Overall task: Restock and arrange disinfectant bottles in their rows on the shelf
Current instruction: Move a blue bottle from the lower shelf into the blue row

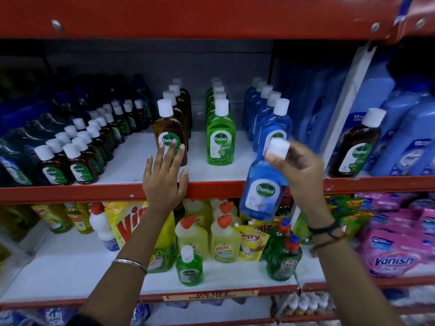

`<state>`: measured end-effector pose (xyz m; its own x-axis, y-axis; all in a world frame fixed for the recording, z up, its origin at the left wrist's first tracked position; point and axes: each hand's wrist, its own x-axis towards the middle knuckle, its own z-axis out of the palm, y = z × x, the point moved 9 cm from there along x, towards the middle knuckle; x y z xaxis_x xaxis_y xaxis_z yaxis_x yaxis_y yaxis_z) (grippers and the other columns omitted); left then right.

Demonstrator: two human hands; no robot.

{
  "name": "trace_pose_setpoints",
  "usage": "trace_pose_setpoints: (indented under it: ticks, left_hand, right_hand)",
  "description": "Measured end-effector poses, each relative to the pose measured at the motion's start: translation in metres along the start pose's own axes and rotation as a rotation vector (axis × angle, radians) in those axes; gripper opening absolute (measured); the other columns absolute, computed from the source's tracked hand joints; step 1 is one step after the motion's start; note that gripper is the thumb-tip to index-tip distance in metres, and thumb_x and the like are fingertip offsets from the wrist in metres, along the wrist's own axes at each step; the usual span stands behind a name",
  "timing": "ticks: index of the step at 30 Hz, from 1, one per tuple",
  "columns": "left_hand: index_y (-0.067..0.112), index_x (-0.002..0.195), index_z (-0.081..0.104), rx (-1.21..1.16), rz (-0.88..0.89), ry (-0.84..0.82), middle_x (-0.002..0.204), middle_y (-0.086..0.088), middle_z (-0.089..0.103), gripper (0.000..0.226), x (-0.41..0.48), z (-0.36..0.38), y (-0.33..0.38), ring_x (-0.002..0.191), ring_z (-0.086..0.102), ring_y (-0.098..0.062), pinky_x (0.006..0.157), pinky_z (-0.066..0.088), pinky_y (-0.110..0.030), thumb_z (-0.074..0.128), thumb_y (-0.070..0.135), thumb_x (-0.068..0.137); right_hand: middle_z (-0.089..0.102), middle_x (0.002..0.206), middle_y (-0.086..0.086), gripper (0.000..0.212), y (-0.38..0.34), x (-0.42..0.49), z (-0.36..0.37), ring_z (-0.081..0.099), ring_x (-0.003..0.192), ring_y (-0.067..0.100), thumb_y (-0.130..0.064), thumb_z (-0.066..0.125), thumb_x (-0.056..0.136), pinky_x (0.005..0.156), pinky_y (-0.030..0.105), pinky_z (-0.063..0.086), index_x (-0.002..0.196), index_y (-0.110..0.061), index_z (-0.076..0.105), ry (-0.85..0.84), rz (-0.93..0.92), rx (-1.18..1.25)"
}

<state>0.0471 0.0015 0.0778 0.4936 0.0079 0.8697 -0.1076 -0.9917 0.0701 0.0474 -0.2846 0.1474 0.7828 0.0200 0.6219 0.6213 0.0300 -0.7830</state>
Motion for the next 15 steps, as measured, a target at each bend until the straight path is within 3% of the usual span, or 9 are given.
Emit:
trace_pose_setpoints:
  ticks: [3, 7, 11, 15]
  left_hand:
    - [0.023, 0.151, 0.033, -0.002, -0.001, -0.008, 0.154, -0.005, 0.041, 0.052, 0.0, 0.001, 0.0, 0.146, 0.032, -0.025, 0.115, 0.029, -0.049, 0.025, 0.042, 0.104]
    - [0.021, 0.15, 0.034, 0.0, 0.004, 0.0, 0.153, -0.007, 0.043, 0.051, 0.0, 0.001, 0.0, 0.145, 0.033, -0.025, 0.113, 0.031, -0.05, 0.025, 0.041, 0.104]
    - [0.021, 0.149, 0.038, 0.004, 0.018, 0.037, 0.15, -0.008, 0.046, 0.05, -0.001, -0.002, 0.002, 0.144, 0.036, -0.026, 0.111, 0.035, -0.05, 0.028, 0.039, 0.103]
    - [0.021, 0.148, 0.04, 0.021, 0.021, 0.055, 0.15, -0.007, 0.047, 0.049, 0.0, -0.003, 0.002, 0.143, 0.037, -0.026, 0.11, 0.036, -0.05, 0.03, 0.037, 0.102]
  right_hand:
    - [0.073, 0.081, -0.015, 0.021, -0.03, 0.036, -0.019, 0.065, 0.079, 0.011, -0.029, 0.074, 0.076, 0.073, 0.026, 0.055, 0.095, -0.021, 0.068, 0.105, -0.105, 0.017]
    - [0.07, 0.075, -0.016, 0.017, -0.038, 0.069, -0.042, 0.059, 0.074, 0.008, -0.03, 0.074, 0.078, 0.07, 0.023, 0.051, 0.092, -0.022, 0.068, 0.266, -0.168, -0.026]
    - [0.066, 0.08, -0.007, 0.025, -0.011, 0.081, -0.055, 0.056, 0.072, 0.009, -0.036, 0.074, 0.076, 0.069, 0.028, 0.05, 0.094, -0.019, 0.069, 0.369, -0.127, -0.103]
    - [0.067, 0.082, -0.009, 0.022, 0.019, 0.079, -0.051, 0.056, 0.073, 0.006, -0.032, 0.075, 0.077, 0.071, 0.03, 0.051, 0.095, -0.02, 0.07, 0.348, -0.052, -0.157]
